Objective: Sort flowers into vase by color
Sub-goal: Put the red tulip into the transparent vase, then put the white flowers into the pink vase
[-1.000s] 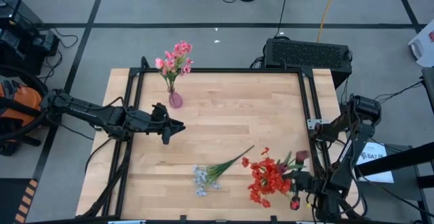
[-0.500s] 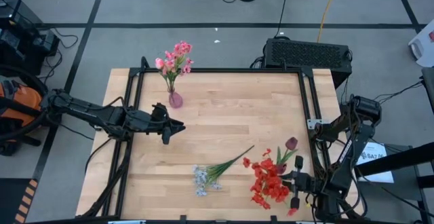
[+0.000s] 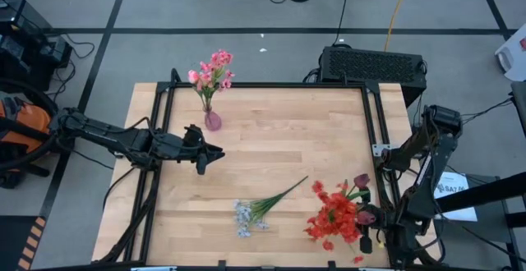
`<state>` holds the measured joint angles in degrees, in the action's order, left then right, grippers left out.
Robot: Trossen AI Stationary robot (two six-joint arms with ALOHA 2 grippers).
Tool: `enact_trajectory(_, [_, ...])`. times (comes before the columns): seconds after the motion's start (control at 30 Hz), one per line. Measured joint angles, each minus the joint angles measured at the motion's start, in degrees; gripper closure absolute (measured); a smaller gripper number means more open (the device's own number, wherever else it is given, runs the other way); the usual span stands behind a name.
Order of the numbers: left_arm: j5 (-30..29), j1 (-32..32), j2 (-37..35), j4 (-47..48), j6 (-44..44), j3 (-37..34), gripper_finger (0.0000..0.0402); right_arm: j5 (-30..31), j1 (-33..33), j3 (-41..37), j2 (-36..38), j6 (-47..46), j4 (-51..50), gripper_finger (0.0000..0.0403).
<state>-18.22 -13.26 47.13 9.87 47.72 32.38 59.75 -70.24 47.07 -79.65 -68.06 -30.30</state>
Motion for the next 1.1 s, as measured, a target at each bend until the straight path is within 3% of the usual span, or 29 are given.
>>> enact_trajectory(0.3, [0.0, 0.0, 0.0, 0.0, 0.0, 0.0, 0.0263, -9.7, 0.0, 0.0, 11.1, 6.6, -0.8, 0.0321])
enact_trajectory(0.43, [0.0, 0.0, 0.0, 0.0, 0.0, 0.0, 0.0263, -17.2, 0.0, 0.0, 15.4, 3.4, -5.7, 0.0321])
enact_trajectory(0.63, [0.0, 0.0, 0.0, 0.0, -0.1, 0.0, 0.0263, -26.9, 0.0, 0.0, 22.0, -9.5, -18.1, 0.0321])
enact_trajectory(0.9, [0.0, 0.0, 1.7, -0.1, -0.1, 0.0, 0.0263, -26.8, 1.1, 0.1, 28.1, -34.9, -39.1, 0.0341])
enact_trajectory(1.1, [0.2, -1.0, 9.1, -2.8, -0.5, 0.5, 0.0263, -26.9, 3.1, 0.1, 29.7, -48.2, -50.8, 0.0386])
